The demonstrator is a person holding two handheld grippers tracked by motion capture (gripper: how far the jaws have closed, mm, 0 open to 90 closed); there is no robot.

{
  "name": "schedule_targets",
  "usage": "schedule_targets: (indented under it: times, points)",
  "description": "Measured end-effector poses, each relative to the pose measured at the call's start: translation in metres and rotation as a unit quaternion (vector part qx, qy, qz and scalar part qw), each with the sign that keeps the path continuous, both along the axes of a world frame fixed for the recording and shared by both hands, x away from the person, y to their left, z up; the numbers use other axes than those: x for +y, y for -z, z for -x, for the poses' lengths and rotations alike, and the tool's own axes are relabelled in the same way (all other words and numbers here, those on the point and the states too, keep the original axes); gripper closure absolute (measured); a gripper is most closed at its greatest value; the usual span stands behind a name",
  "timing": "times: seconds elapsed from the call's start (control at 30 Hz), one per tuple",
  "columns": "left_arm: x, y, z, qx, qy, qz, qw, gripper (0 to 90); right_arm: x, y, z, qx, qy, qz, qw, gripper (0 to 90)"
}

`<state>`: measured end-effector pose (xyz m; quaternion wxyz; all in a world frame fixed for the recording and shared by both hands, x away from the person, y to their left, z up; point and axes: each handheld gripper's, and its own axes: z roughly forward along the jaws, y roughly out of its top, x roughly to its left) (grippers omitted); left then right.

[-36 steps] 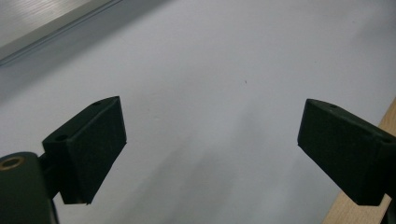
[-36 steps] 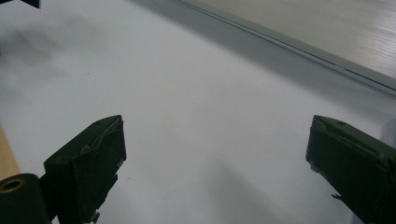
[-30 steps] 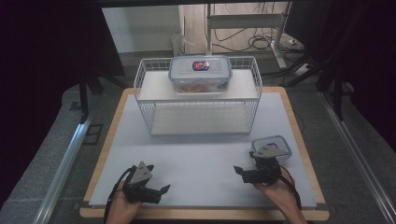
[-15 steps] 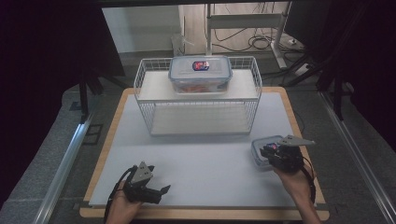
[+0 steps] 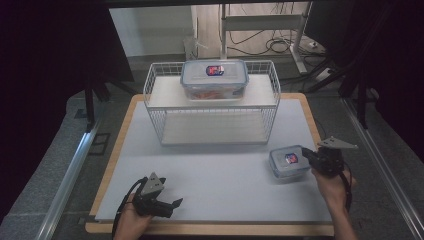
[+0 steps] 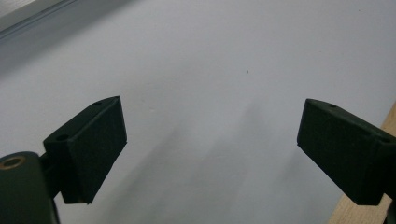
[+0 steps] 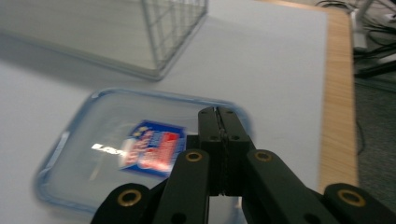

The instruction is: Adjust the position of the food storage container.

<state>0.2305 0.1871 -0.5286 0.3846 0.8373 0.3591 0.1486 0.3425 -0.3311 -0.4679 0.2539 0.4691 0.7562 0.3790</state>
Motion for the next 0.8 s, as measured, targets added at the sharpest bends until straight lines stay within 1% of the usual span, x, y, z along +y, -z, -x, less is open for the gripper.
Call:
schedule_targets:
  times: [0.13,0.27,0.33,0.47,0.5,0.57,0.67,0.8]
  points:
    - [0.0,0.001,-0.001,0.004,0.001,0.002,1.0,8.0,-0.012,0.004,-0.006,0.002,0.019,0.004,0.9998,89.3]
    - [-0.001,0.002,-0.002,0.008,0.003,0.002,1.0,8.1,-0.023,0.009,-0.013,0.012,0.038,0.007,0.9992,89.3]
    - [-0.001,0.002,-0.002,0.009,0.003,0.002,0.9999,8.1,-0.027,0.012,-0.016,0.02,0.045,0.005,0.9988,89.3]
    - [-0.001,0.003,-0.002,0.012,0.003,0.005,0.9999,8.1,-0.031,0.024,-0.024,0.054,0.038,-0.007,0.9978,89.2]
    - [-0.001,0.003,-0.003,0.012,0.003,0.006,0.9999,8.1,-0.03,0.026,-0.025,0.058,0.033,-0.006,0.9977,89.3]
    - [-0.001,0.003,-0.003,0.012,0.003,0.005,0.9999,8.1,-0.029,0.027,-0.026,0.06,0.034,0.0,0.9976,89.3]
    - [-0.001,0.003,-0.003,0.013,0.004,0.005,0.9999,8.1,-0.026,0.027,-0.025,0.066,0.027,-0.011,0.9974,89.4]
    - [-0.001,0.003,-0.003,0.013,0.004,0.002,0.9999,8.1,-0.016,0.027,-0.024,0.072,0.01,-0.011,0.9973,89.4]
